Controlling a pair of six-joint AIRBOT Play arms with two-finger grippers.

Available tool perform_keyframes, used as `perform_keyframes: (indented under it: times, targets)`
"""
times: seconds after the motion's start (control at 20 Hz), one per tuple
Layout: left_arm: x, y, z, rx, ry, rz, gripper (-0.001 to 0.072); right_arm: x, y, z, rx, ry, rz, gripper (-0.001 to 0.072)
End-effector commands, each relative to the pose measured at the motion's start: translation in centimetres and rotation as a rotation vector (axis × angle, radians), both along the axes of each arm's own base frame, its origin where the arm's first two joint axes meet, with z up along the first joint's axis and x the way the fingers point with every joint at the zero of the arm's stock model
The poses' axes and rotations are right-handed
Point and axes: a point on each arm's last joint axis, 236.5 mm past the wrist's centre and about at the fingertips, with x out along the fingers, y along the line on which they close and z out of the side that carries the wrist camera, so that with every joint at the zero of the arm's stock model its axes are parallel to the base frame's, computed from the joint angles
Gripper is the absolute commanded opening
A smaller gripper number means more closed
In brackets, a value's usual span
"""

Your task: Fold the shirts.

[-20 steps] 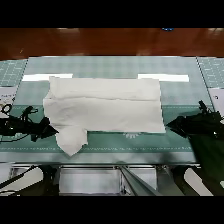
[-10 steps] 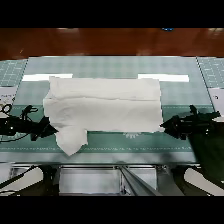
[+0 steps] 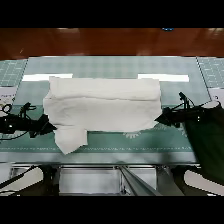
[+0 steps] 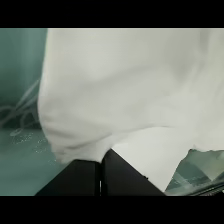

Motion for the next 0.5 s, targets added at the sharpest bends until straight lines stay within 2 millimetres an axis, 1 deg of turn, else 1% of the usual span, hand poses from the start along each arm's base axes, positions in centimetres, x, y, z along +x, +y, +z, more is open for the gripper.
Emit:
perform_keyframes:
  times: [0.0, 0.05, 0.1, 0.15, 0.25, 0.3, 0.35, 0.45]
  targets:
    - [1.8, 1.2, 1.4, 0.018, -0.051, -0.006, 0.0019, 1.0, -1.1, 1.2, -0.076, -0.013, 0.076, 0.0025]
    - [3.0, 1.8, 2.3, 0.020, -0.076, 0.021, 0.0019, 1.3, -2.2, 1.3, -0.130, -0.005, 0.085, 0.0025]
    - [4.4, 2.0, 3.2, 0.015, -0.114, 0.041, 0.0019, 2.0, -2.9, 1.8, -0.157, -0.019, 0.083, 0.0025]
    - [6.1, 2.1, 4.4, -0.002, -0.162, 0.062, 0.0019, 3.3, -3.1, 2.7, -0.164, -0.054, 0.077, 0.0024]
    - [9.4, 2.2, 6.3, -0.010, -0.248, 0.087, 0.0018, 6.1, -3.2, 4.8, -0.155, -0.137, 0.038, 0.0024]
    - [11.1, 2.1, 7.1, -0.012, -0.285, 0.090, 0.0019, 7.4, -3.4, 5.5, -0.156, -0.164, 0.026, 0.0025]
    - [12.6, 1.8, 7.7, -0.019, -0.309, 0.086, 0.0018, 8.5, -3.3, 6.0, -0.140, -0.177, 0.018, 0.0024]
    - [15.3, 0.9, 8.1, -0.027, -0.336, 0.044, 0.0019, 11.0, -2.4, 6.8, -0.097, -0.212, 0.016, 0.0025]
